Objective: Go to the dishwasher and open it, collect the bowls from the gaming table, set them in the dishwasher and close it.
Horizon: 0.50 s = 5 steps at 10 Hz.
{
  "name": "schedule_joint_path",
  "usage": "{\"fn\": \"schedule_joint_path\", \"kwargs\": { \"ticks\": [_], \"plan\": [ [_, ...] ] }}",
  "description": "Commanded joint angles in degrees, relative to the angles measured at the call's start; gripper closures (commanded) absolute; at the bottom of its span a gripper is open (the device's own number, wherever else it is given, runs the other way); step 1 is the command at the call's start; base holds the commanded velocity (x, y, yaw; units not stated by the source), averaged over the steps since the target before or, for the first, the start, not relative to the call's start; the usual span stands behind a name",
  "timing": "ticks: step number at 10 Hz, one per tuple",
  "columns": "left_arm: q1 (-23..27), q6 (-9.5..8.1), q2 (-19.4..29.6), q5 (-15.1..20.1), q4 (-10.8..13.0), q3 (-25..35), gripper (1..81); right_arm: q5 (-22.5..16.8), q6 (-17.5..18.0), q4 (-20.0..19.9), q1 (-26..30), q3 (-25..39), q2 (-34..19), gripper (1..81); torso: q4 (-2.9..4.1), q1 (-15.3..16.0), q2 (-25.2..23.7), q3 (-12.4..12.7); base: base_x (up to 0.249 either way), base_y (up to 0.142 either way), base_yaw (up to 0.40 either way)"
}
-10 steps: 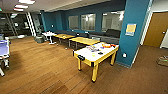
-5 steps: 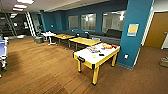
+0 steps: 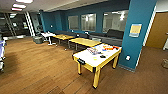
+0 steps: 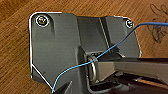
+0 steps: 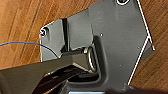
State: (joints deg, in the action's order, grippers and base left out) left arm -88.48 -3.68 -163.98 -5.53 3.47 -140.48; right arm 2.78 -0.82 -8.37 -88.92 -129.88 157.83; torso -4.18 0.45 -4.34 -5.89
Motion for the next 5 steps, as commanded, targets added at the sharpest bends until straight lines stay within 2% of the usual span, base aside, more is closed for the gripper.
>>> {"fn": "schedule_joint_path", "kwargs": {
  "ticks": [1,5],
  "plan": [
    [2.47,0.17,0.40,2.99,0.22,-0.05,1.0,-3.22,-0.15,0.64,2.38,0.69,-0.47,1.0,0.00,0.00,0.00,0.00,0.191,0.000,0.000],
    [2.47,0.17,0.40,2.99,0.13,-0.05,1.0,-3.22,-0.15,0.64,2.47,0.69,-0.47,1.0,0.00,0.00,0.00,0.00,0.187,0.000,0.000]
  ]
}}
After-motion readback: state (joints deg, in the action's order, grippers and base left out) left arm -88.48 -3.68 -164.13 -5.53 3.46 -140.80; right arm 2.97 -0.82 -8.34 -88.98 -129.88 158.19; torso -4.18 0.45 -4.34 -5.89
